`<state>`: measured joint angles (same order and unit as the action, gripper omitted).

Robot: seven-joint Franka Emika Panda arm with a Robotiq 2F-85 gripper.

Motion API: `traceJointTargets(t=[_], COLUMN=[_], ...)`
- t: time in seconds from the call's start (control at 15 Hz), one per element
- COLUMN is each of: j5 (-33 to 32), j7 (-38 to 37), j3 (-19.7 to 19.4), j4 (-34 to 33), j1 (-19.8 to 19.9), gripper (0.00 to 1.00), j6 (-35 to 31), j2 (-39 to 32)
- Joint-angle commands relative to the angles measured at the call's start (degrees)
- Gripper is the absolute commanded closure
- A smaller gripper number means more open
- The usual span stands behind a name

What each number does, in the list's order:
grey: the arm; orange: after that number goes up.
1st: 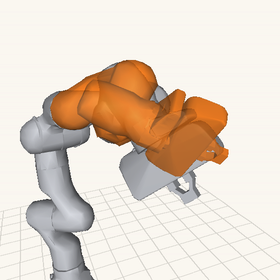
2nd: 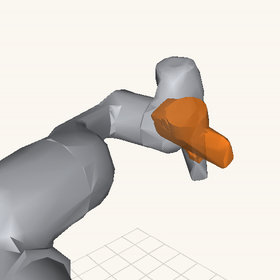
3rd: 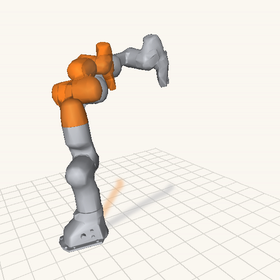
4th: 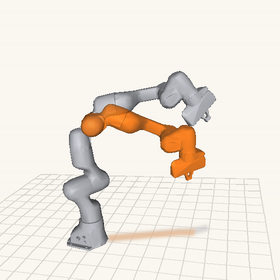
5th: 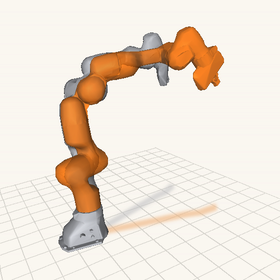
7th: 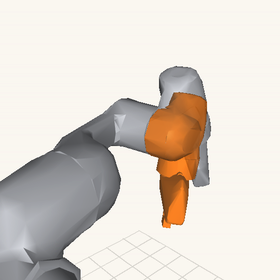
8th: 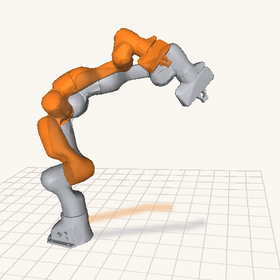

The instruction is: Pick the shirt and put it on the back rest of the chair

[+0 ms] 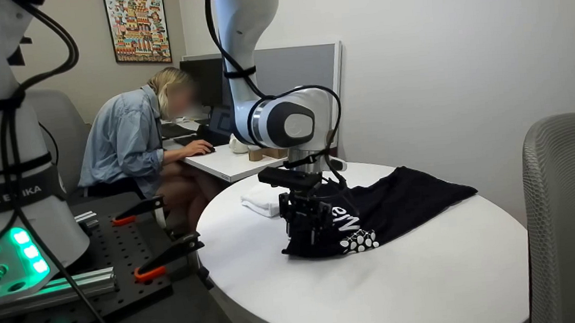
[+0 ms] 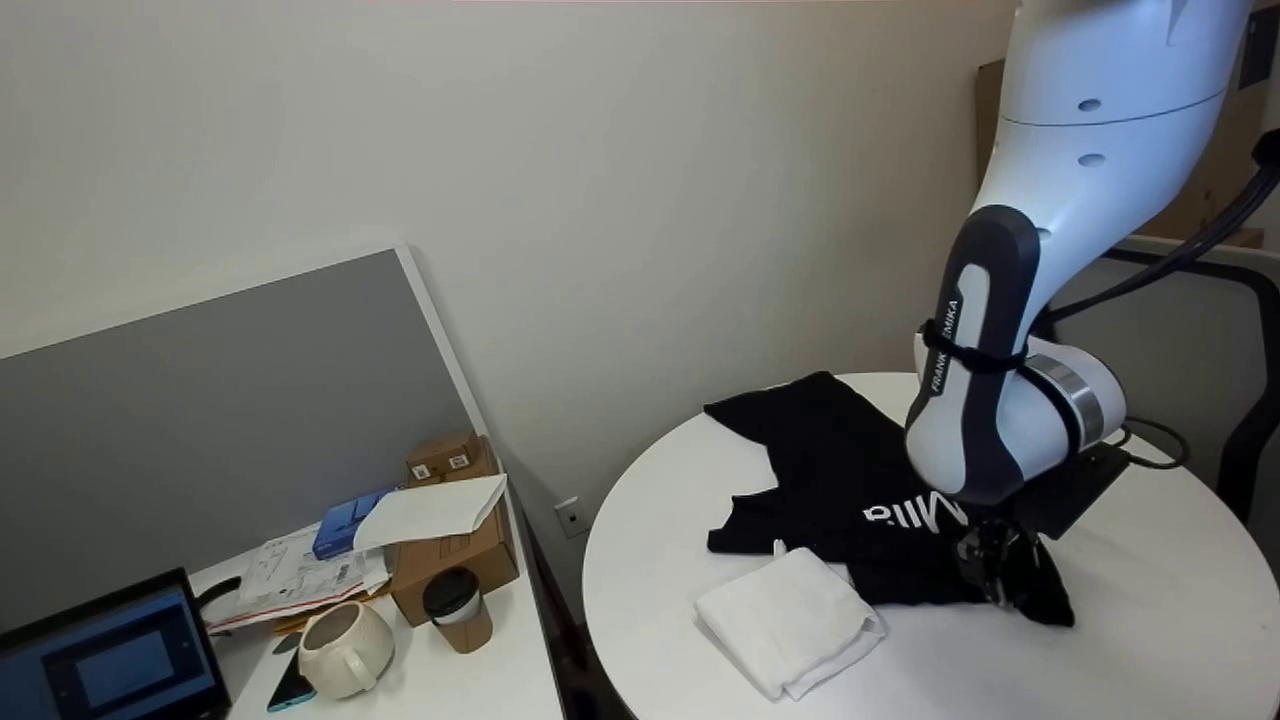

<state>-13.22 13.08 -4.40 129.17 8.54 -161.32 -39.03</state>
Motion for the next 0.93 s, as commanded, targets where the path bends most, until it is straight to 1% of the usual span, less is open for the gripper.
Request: traceJointTargets(t=[0.0,0.07,0.13,0.33,0.53,0.67,0.87], j5=[0.88,0.72,0.68,0.70,1.25,2.66,6.39], j7=[-0.66,-0.76,-0.77,-0.68,-0.39,-0.37,-0.73], j3=[0.02,-0.17,-0.20,-0.06,0.68,1.63,2.59], j4=[-0.77,-0.42,-0.24,0.90,3.08,5.33,9.66], j1=[-0.75,-0.99,-1.07,-1.11,-0.55,0.50,2.10], gripper=[0.61,0.68,0.77,0.99,1.00,0.99,0.99], j6=[-0.95,-1.03,-1.05,-0.86,-0.35,0.60,2.03], j2=[-1.17,-1.04,-0.95,0.36,3.58,7.65,17.37])
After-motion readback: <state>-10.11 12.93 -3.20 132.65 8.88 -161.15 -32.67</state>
